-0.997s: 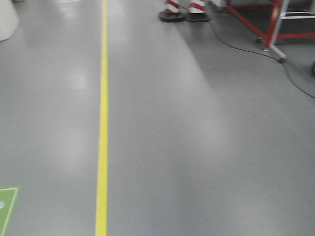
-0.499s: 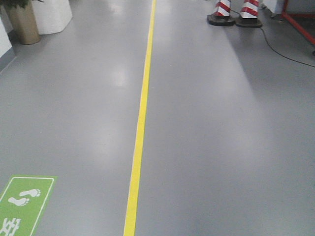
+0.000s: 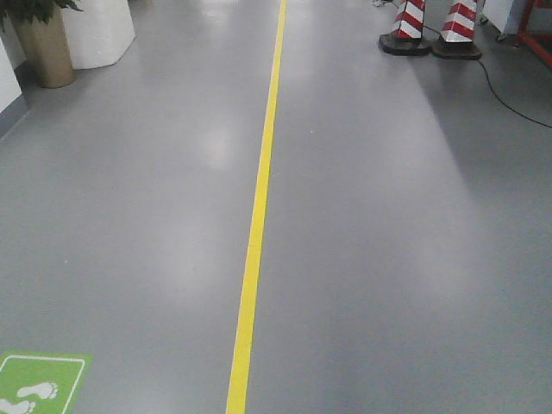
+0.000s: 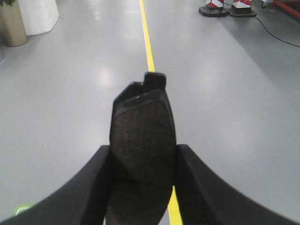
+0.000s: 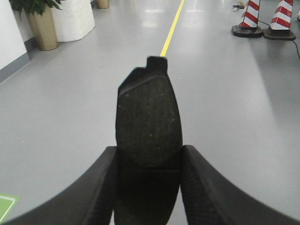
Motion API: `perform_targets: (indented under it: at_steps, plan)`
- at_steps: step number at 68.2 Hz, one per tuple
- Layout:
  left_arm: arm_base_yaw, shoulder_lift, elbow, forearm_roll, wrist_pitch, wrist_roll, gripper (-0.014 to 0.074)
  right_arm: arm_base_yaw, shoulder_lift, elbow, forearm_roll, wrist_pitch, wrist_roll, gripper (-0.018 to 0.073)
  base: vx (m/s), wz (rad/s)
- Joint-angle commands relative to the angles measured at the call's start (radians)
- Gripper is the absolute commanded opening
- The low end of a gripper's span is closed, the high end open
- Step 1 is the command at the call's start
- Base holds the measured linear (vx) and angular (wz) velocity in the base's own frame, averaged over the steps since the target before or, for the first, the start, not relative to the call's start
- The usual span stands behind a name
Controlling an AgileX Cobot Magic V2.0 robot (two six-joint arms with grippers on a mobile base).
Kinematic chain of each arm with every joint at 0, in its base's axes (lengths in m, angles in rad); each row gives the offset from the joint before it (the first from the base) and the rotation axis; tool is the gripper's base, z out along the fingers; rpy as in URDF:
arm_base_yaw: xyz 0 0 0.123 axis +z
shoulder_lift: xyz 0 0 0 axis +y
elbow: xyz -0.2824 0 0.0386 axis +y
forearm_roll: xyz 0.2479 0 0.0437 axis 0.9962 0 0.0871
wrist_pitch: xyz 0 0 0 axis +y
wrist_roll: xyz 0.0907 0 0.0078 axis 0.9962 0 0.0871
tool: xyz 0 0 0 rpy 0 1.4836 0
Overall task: Move and align brake pads A on conveyor
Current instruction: 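Turn the base away from the table holding both brake pads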
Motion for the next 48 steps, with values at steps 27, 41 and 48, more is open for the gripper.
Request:
perform_targets:
  at_steps: [27,41,48]
  plan:
    - [-0.002,0.011,-0.028,-0.01,-0.099,-0.011,-0.0006,-0.005,0.004,-0.029,-0.008,-0.096,-0.001,-0.0004,0.56,-0.14]
    - [-0.002,0.011,-0.028,-0.01,-0.099,-0.011,-0.0006,-0.005,0.004,-0.029,-0.008,-0.096,-0.001,-0.0004,0.59,-0.04]
    - [-0.002,0.011,-0.028,-0.01,-0.099,-0.011,-0.0006,-0.005,0.002,-0.029,-0.008,-0.096,-0.001,-0.0004,0.61,0.04]
